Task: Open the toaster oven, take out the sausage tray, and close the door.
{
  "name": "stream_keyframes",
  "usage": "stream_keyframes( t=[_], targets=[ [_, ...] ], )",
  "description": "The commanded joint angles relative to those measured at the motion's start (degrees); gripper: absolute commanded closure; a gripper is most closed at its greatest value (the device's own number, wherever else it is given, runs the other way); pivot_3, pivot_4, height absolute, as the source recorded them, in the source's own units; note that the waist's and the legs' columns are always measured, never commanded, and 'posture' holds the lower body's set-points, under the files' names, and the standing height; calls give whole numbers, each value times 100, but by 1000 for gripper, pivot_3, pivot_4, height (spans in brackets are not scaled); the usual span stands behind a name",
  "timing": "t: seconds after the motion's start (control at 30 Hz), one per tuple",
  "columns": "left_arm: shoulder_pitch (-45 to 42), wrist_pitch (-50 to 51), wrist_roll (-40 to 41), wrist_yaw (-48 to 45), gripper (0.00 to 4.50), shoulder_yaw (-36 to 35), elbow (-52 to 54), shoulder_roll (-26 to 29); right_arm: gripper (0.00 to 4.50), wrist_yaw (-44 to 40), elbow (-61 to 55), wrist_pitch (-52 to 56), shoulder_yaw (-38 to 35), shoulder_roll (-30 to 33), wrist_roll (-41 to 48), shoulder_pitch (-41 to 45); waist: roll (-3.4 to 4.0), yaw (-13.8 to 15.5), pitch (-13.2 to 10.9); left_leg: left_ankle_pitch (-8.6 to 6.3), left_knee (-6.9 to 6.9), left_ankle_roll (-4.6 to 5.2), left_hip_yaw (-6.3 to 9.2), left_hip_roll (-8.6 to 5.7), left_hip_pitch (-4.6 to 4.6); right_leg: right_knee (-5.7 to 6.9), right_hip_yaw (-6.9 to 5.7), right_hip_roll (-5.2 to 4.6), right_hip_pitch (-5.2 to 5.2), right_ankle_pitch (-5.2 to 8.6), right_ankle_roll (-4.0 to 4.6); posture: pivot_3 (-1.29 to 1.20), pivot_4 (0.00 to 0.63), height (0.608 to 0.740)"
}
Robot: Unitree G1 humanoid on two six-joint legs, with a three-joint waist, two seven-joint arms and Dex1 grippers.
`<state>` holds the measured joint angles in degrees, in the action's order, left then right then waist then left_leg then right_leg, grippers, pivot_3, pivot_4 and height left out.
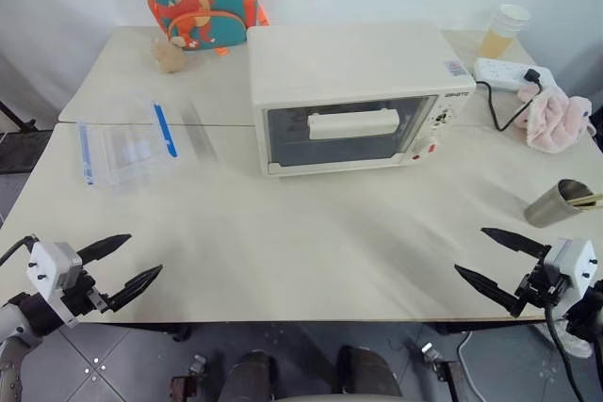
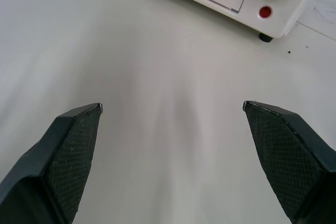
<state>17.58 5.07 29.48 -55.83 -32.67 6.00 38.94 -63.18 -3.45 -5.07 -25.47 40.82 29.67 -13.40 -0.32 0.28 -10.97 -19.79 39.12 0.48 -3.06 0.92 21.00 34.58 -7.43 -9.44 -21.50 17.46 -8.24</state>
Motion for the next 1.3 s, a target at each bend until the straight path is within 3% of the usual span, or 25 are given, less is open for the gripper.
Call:
stream_keyframes(
  t=[0.03,0.23,0.43,0.7,1.0,1.3],
  targets=[
    [-45,196,283,-8,6,1,231,-8,0,147,-197,138,26,5,151,345,0,-11,0,0,0,0,-1,0,0,0,1,0,0,0,0,0,150,740],
    [-587,1265,1347,210,6,87,772,-79,0,449,-276,1202,462,2,662,1708,9,-38,-5,2,3,-1,-3,28,-8,18,11,0,-3,0,1,0,150,740],
    [-1425,1454,1431,865,6,710,1415,-483,0,386,336,2081,1131,-93,746,3228,10,-27,-5,-1,7,-2,7,-1,3,22,2,0,-7,-3,-5,0,150,740],
    [-1791,1748,1483,804,6,1258,1494,-556,0,31,1487,1989,1701,-479,360,4794,12,-52,-6,-1,8,-4,-14,-3,10,27,-12,4,-11,-4,-6,0,150,740],
    [-1794,1635,1503,678,6,1244,1388,-578,0,-393,1223,2145,1802,-755,516,5124,12,-34,-7,-1,9,-3,-28,-4,18,20,-14,4,-11,-4,-7,0,150,740],
    [-2158,1868,1976,522,6,1107,1392,-406,0,-898,253,2155,1855,-420,495,4546,15,-29,-8,-2,8,-4,-26,-2,20,19,-15,6,-14,-4,-7,0,150,740]
  ],
)
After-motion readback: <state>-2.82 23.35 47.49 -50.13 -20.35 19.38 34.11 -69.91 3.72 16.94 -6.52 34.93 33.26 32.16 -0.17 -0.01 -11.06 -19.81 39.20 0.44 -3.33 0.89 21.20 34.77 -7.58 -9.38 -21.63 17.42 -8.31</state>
